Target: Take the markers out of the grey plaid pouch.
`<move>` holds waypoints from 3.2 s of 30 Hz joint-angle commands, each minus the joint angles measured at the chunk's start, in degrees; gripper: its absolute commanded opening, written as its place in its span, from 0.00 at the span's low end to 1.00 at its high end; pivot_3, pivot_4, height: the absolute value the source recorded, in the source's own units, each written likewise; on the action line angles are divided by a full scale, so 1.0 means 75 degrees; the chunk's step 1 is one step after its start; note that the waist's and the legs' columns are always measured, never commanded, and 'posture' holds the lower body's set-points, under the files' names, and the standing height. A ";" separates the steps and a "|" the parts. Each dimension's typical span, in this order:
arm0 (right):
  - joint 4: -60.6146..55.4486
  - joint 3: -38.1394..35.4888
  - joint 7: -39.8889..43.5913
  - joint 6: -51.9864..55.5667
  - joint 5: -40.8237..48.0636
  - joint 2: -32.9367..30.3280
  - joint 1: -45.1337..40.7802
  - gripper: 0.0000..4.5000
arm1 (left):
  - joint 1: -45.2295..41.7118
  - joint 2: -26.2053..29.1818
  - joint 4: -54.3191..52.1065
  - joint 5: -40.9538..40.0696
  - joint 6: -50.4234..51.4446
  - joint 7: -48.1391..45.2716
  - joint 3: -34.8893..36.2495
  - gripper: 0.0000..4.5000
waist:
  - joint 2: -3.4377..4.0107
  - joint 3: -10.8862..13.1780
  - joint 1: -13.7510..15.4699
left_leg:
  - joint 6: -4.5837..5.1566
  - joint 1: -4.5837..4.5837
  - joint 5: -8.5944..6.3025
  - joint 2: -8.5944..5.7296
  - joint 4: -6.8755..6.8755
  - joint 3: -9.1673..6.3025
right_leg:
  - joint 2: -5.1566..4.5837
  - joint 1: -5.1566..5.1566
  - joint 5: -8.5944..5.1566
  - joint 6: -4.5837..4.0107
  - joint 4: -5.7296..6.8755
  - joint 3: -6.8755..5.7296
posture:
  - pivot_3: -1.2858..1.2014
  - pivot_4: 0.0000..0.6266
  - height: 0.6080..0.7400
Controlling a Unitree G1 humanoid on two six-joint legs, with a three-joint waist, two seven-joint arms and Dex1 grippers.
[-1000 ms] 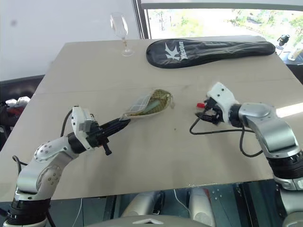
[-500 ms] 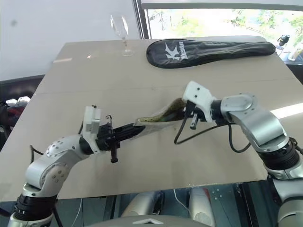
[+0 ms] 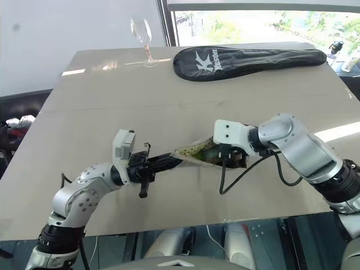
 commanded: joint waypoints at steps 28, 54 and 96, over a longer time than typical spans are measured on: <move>0.2567 0.0848 0.0290 -0.2218 -0.2549 0.1470 0.0234 0.06 | 0.0088 -0.0046 0.0544 0.1021 -0.0750 -0.0748 -0.0436 0.00 | -0.0042 -0.0032 -0.0013 | -0.0002 0.0054 0.0000 0.0001 0.0005 0.0002 | 0.0003 0.0045 0.0000 -0.0001 0.0009 0.0008 | 0.52 0.24 1.00; 0.1794 0.0911 0.1241 -0.1998 -0.2603 0.1649 0.0377 0.60 | 0.0504 -0.0008 0.0449 0.1826 -0.1705 -0.0781 -0.0630 0.00 | -0.0030 -0.0022 -0.0017 | -0.0002 0.0021 0.0000 0.0000 -0.0001 -0.0005 | 0.0000 0.0011 0.0000 -0.0001 0.0003 0.0011 | 0.52 0.24 1.00; 0.1697 0.0943 0.1309 -0.3255 -0.3134 0.2233 0.0892 0.30 | 0.0463 0.0081 0.0677 0.1909 -0.1787 -0.0721 -0.0542 0.00 | -0.0031 -0.0024 -0.0191 | -0.0002 0.0037 0.0000 0.0004 -0.0003 -0.0002 | 0.0009 0.0016 0.0000 -0.0001 0.0011 0.0009 | 0.52 0.24 1.00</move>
